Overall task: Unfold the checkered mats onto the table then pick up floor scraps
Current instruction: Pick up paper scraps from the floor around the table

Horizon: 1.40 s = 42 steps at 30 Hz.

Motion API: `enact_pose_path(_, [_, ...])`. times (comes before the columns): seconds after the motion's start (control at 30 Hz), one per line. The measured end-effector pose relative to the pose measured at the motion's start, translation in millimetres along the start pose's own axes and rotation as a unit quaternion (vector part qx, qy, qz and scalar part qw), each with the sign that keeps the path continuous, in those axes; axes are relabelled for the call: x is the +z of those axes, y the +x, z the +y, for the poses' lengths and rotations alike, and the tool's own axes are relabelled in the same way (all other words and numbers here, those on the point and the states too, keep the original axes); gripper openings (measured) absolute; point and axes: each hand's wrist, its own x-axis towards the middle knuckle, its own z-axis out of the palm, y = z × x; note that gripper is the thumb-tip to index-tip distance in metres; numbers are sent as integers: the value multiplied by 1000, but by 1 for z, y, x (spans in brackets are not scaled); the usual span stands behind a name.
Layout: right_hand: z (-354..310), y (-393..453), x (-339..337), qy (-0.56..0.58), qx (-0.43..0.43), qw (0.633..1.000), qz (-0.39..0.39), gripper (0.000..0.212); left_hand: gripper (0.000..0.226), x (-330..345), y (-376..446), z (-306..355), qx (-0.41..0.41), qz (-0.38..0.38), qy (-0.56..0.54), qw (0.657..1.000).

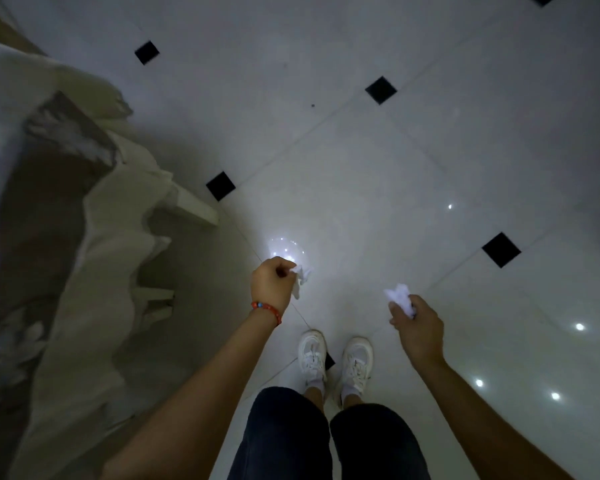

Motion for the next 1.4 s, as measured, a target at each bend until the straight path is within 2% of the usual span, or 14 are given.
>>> enact_pose_path(0.17, [-55, -43, -17, 50, -2, 999, 4, 23, 10, -57, -62, 15, -3, 29, -5, 1000])
enact_pose_path(0.27, [-87, -60, -20, 46, -37, 998, -31, 29, 6, -88, -96, 7, -28, 74, -25, 997])
enact_pose_path(0.47, [-141, -66, -31, 11, -112, 986, -124, 27, 8, -124, -156, -11, -86, 164, -71, 980])
enact_pose_path(0.6, [-156, -61, -39, -40, -153, 967, -199, 24, 6, -128, -194, -10, -132, 257, -109, 951])
enact_pose_path(0.7, [-158, -58, -46, -92, -180, 942, -269, 20, 6, -115, -232, -10, -168, 336, -162, 913])
enact_pose_path(0.8, [-155, -66, -53, -147, -208, 906, -339, 17, 7, -89, -281, -12, -226, 381, -234, 865])
enact_pose_path(0.9, [-146, -87, -51, -205, -230, 864, -399, 25, 6, -60, -345, -21, -286, 442, -265, 808])
enact_pose_path(1.0, [-131, -125, -43, -270, -252, 799, -474, 26, 6, -34, -416, -36, -329, 519, -314, 724])
enact_pose_path(1.1, [-115, -178, -35, -318, -295, 719, -542, 28, 10, -4, -485, -53, -386, 571, -349, 634])
enact_pose_path(1.2, [-94, -236, -29, -346, -328, 644, -598, 20, 13, 27, -547, -65, -428, 621, -374, 540])
enact_pose_path(1.3, [-65, -294, -29, -354, -343, 578, -651, 9, 13, 59, -603, -74, -454, 654, -393, 460])
enact_pose_path(1.4, [-26, -353, -33, -360, -365, 507, -692, 13, 15, 95, -661, -85, -473, 677, -415, 382])
